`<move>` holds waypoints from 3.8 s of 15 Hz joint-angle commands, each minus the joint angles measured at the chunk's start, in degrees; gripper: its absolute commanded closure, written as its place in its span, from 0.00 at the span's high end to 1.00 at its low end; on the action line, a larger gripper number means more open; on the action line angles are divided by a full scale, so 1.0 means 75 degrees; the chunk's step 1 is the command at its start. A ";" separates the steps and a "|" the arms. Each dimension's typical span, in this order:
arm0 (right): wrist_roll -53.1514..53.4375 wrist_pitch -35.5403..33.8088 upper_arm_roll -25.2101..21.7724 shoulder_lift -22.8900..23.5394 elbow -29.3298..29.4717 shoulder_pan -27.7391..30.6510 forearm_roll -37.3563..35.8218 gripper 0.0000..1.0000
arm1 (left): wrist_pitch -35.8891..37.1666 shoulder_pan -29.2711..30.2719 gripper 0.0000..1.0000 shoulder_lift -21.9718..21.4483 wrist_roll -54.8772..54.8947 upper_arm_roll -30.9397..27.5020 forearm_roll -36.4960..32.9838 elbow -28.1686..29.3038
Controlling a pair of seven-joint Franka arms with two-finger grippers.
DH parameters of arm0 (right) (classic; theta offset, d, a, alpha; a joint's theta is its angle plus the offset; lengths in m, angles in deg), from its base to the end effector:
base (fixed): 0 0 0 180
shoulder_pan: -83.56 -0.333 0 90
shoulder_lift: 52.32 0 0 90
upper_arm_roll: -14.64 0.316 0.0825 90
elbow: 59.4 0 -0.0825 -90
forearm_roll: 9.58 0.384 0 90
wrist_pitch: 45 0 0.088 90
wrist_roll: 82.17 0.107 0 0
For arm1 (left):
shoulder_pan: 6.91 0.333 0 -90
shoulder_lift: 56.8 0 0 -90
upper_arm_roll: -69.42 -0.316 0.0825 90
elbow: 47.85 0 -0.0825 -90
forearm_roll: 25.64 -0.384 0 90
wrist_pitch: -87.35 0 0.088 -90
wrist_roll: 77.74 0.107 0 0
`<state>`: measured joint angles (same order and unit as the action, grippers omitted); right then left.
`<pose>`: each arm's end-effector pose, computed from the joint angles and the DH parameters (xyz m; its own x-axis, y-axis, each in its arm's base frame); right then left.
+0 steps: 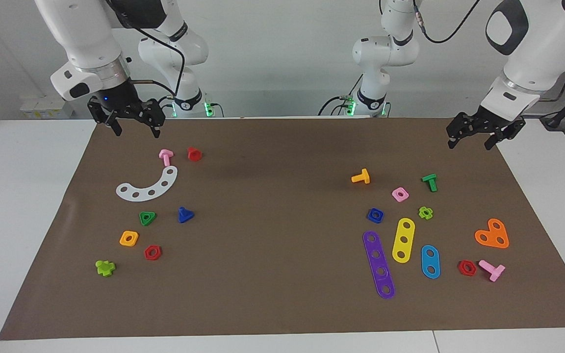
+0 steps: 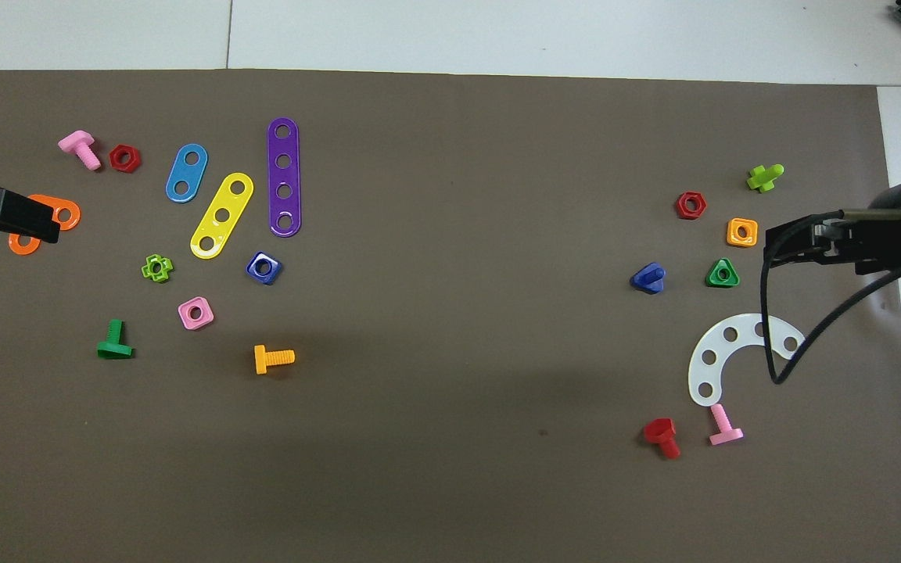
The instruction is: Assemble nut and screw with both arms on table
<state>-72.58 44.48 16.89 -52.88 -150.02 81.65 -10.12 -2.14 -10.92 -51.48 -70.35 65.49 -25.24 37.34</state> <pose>0.5490 0.0390 0.6240 0.9955 -0.0947 -0.0084 -0.0946 -0.9954 0.0114 0.5822 -0.0035 0.6106 0.9913 -0.1302 -0.0174 -0.1302 -0.9915 0.0029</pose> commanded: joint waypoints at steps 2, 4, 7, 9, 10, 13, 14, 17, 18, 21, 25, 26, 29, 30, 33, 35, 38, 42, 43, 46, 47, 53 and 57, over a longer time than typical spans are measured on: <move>-0.0224 0.0103 0.0028 -0.0159 -0.0199 0.0113 0.0212 1.00 | -0.0255 0.0054 1.00 -0.0217 0.0117 0.0020 0.0063 0.0290; -0.0247 0.0290 0.0028 -0.0147 -0.0268 0.0137 0.0212 1.00 | -0.0419 0.0054 1.00 -0.0241 0.0105 0.0020 0.0063 0.0406; -0.0224 0.0828 0.0028 -0.0147 -0.0572 0.0148 0.0212 0.99 | -0.0525 0.0019 1.00 -0.0369 0.0129 0.0043 0.0063 0.0745; -0.0212 0.1343 0.0016 -0.0240 -0.1040 0.0160 0.0212 0.98 | -0.1013 -0.0191 1.00 -0.0813 0.0175 0.0055 0.0063 0.1679; -0.0212 0.1682 0.0016 -0.0311 -0.1367 0.0172 0.0212 0.97 | -0.1748 -0.0308 1.00 -0.1059 0.0083 0.0055 0.0063 0.2322; -0.0235 0.2422 0.0016 -0.0218 -0.2036 0.0172 0.0212 0.96 | -0.3311 -0.0825 1.00 -0.1413 -0.0081 0.0055 0.0075 0.3581; -0.0236 0.2772 0.0016 -0.0183 -0.2270 0.0160 0.0212 0.96 | -0.3488 -0.0837 1.00 -0.1274 -0.0175 0.0055 0.0075 0.3618; -0.0247 0.3641 0.0028 0.0203 -0.2741 0.0114 0.0212 0.94 | -0.4272 -0.1304 1.00 -0.0664 -0.0106 0.0055 0.0087 0.3920; -0.0247 0.3875 0.0028 0.0494 -0.2730 0.0090 0.0212 0.93 | -0.4786 -0.1340 1.00 -0.0617 -0.0048 0.0067 0.0087 0.4247; -0.0189 0.4544 0.0040 0.1245 -0.2741 -0.0015 0.0212 0.87 | -0.6265 -0.1633 0.99 -0.0639 0.0327 0.0067 0.0087 0.5291; -0.0212 0.5363 0.0040 0.1704 -0.3080 -0.0261 0.0212 0.79 | -0.6793 -0.1797 0.98 0.0003 0.1251 0.0067 0.0087 0.5352; -0.0177 0.5493 0.0040 0.1728 -0.3220 -0.0285 0.0212 0.75 | -0.6945 -0.1833 0.99 0.0341 0.1265 0.0067 0.0087 0.5306; -0.0200 0.6219 0.0040 0.1775 -0.3771 -0.0332 0.0212 0.69 | -0.7333 -0.2009 0.99 0.0765 0.1335 0.0055 0.0087 0.5294; -0.0270 0.6244 0.0028 0.1752 -0.3900 -0.0355 0.0200 0.68 | -0.7415 -0.2009 0.99 0.0848 0.1417 0.0055 0.0087 0.5282; -0.0341 0.6268 0.0028 0.1704 -0.4031 -0.0355 0.0188 0.54 | -0.7742 -0.2020 0.98 0.1234 0.1511 0.0055 0.0075 0.5224; -0.0329 0.6244 0.0028 0.1693 -0.4042 -0.0367 0.0188 0.09 | -0.7896 -0.2009 0.98 0.1341 0.1744 0.0055 0.0063 0.5200; -0.0212 0.6163 0.0040 0.1565 -0.3891 -0.0472 0.0188 0.00 | -0.7955 -0.1962 0.96 0.1364 0.2120 0.0043 0.0063 0.5200; 0.0580 0.5975 0.0099 0.1517 -0.3504 -0.1043 0.0188 0.00 | -0.7920 -0.1997 0.72 0.1482 0.2086 0.0043 0.0063 0.5212; 0.1060 0.5998 0.0099 0.1540 -0.3410 -0.1302 0.0165 0.00 | -0.7920 -0.2009 0.63 0.1493 0.2074 0.0043 0.0063 0.5212; 0.1789 0.6068 0.0087 0.1657 -0.3328 -0.2144 0.0095 0.00 | -0.7803 -0.2009 0.12 0.1482 0.1899 0.0043 0.0075 0.5223; 0.2186 0.6080 0.0075 0.1797 -0.3211 -0.2461 0.0071 0.00 | -0.7686 -0.2020 0.00 0.1458 0.1654 0.0043 0.0075 0.5212; 0.3220 0.6022 0.0087 0.2161 -0.2905 -0.3472 -0.0350 0.00 | -0.6283 -0.1997 0.00 0.1377 0.0061 0.0008 0.0075 0.4592; 0.3924 0.6092 0.0098 0.2454 -0.2707 -0.3906 -0.0737 0.00 | -0.4513 -0.1915 0.00 0.1294 -0.1018 0.0020 0.0110 0.3410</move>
<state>-45.28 90.25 17.70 -36.05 -172.55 52.78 -13.79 -42.07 -25.31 -41.89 -74.82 65.96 -25.15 67.92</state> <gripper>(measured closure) 0.811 0.524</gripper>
